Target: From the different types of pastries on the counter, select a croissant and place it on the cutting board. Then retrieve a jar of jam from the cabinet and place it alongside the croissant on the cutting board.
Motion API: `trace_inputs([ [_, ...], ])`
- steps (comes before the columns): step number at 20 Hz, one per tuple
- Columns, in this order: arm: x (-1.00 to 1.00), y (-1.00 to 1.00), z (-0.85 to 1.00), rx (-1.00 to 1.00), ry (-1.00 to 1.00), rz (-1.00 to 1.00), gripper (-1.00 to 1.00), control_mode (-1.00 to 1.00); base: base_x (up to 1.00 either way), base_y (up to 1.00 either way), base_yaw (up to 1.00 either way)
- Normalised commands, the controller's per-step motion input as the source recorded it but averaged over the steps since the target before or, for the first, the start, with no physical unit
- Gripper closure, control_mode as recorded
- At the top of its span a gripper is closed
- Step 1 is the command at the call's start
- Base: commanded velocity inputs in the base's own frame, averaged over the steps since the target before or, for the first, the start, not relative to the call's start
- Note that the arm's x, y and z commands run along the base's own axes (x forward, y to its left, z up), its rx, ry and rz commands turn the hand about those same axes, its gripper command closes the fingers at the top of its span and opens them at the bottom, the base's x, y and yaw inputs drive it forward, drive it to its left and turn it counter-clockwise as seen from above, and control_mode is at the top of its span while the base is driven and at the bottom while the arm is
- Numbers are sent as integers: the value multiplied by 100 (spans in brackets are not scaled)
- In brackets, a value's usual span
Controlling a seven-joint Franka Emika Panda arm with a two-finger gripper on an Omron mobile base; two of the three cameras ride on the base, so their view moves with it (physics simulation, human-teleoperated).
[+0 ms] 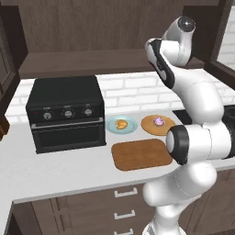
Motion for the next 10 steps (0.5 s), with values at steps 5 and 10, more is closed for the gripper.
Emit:
trace_inputs([
  [5,52,9,-11,0,2,0,-100,-100,0,0,0],
  [10,6,0,0,0,0,0,-100,-100,0,0,0],
])
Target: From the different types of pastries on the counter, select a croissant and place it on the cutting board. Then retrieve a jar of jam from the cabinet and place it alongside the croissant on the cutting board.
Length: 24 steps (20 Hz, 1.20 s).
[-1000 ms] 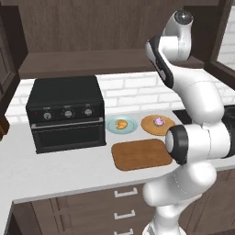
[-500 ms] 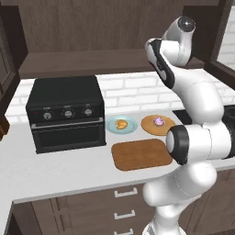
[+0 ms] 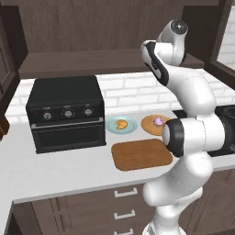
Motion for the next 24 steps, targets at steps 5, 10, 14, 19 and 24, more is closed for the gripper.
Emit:
trace_inputs([
  [5,16,2,0,0,0,0,-100,-100,0,0,0],
  [10,16,1,0,0,0,0,-100,-100,0,0,0],
  [14,0,0,0,0,0,0,100,-100,0,0,0],
  [19,-3,0,0,0,0,0,100,-100,0,0,0],
  [24,-84,40,-2,1,0,0,100,-100,0,0,0],
])
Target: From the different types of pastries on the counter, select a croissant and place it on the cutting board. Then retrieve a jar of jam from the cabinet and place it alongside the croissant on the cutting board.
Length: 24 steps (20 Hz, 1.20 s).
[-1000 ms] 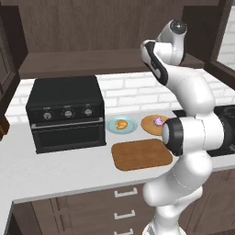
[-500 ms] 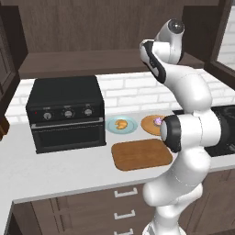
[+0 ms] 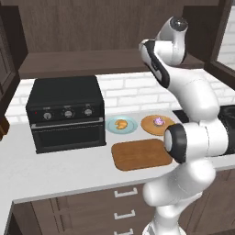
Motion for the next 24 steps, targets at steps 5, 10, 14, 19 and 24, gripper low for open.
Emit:
trace_inputs([
  [5,-82,42,0,0,0,0,100,-100,0,0,0],
  [10,-98,10,0,0,0,0,100,-100,0,0,0],
  [14,-100,0,0,0,0,4,100,-100,0,0,0],
  [19,-100,8,-53,-1,0,7,100,-100,0,0,0],
  [24,-100,3,-100,-7,0,12,100,-100,0,0,0],
])
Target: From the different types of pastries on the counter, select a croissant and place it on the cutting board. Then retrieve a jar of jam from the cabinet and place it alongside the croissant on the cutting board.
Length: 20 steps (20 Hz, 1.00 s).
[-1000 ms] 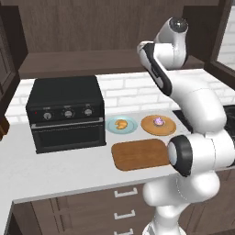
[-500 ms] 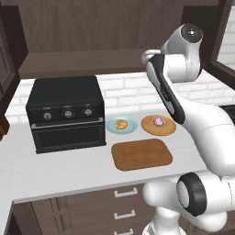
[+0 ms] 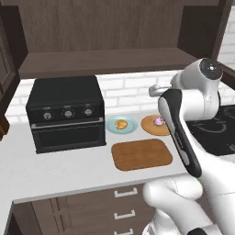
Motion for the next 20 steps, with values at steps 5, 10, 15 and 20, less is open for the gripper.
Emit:
trace_inputs([
  [5,-100,0,-100,-9,0,13,100,-100,0,0,0],
  [10,-100,0,-100,-6,-3,13,100,-100,0,0,0],
  [15,-78,0,-100,-4,-1,12,100,-100,0,0,0],
  [20,-66,11,-100,-8,-2,11,100,-100,0,0,0],
])
